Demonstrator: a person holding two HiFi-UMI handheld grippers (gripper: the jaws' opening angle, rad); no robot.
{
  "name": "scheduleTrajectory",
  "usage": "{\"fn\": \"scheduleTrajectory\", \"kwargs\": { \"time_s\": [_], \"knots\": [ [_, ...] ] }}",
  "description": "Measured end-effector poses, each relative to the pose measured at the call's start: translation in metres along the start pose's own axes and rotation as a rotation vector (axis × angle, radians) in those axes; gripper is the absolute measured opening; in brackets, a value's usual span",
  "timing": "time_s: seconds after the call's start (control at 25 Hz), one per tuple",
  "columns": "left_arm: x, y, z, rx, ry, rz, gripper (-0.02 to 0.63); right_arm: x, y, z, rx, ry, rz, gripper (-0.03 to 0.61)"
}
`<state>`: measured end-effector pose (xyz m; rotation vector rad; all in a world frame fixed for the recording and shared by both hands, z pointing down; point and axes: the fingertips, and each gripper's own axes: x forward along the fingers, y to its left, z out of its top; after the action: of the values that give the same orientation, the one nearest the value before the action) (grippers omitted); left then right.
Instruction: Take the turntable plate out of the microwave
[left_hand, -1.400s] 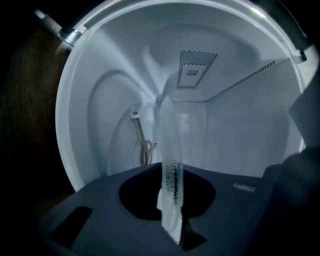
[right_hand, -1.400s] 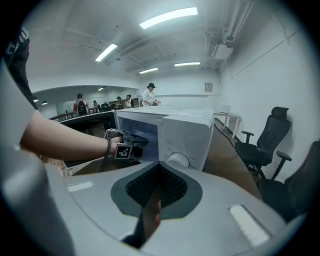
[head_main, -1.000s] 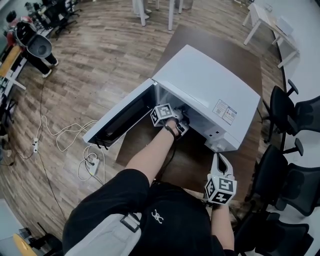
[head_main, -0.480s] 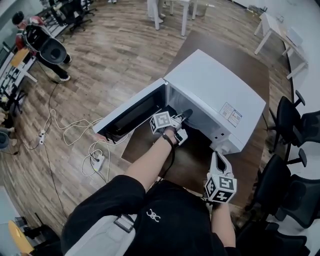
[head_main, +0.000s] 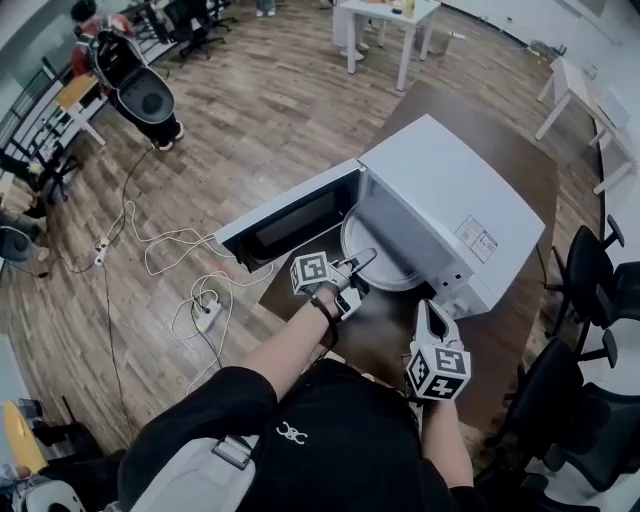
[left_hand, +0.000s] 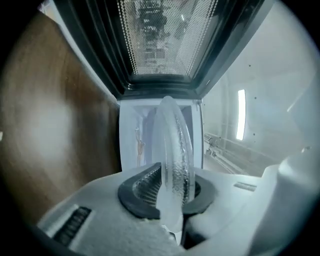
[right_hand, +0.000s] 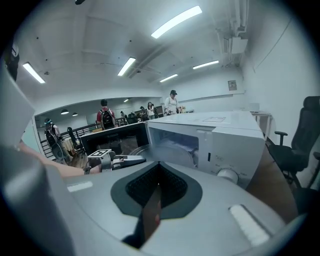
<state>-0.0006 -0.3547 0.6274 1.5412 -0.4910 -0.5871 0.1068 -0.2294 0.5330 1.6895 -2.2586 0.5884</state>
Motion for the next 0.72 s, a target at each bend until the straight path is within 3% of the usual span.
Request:
{"fn": "scheduleTrajectory", "kwargs": {
  "time_s": [0.36,0.72],
  "knots": [
    [-0.079,-0.018,0.000,0.033,-0.053,-0.029,0.037,0.015,0.032,0.013,-0.007,-0.049,0.119,0.008],
    [-0.130,-0.047,-0.005,0.029,-0.106,-0.098,0.037,0.025,0.038,0.025,-0.096,-0.087,0.091,0.005]
  ]
}}
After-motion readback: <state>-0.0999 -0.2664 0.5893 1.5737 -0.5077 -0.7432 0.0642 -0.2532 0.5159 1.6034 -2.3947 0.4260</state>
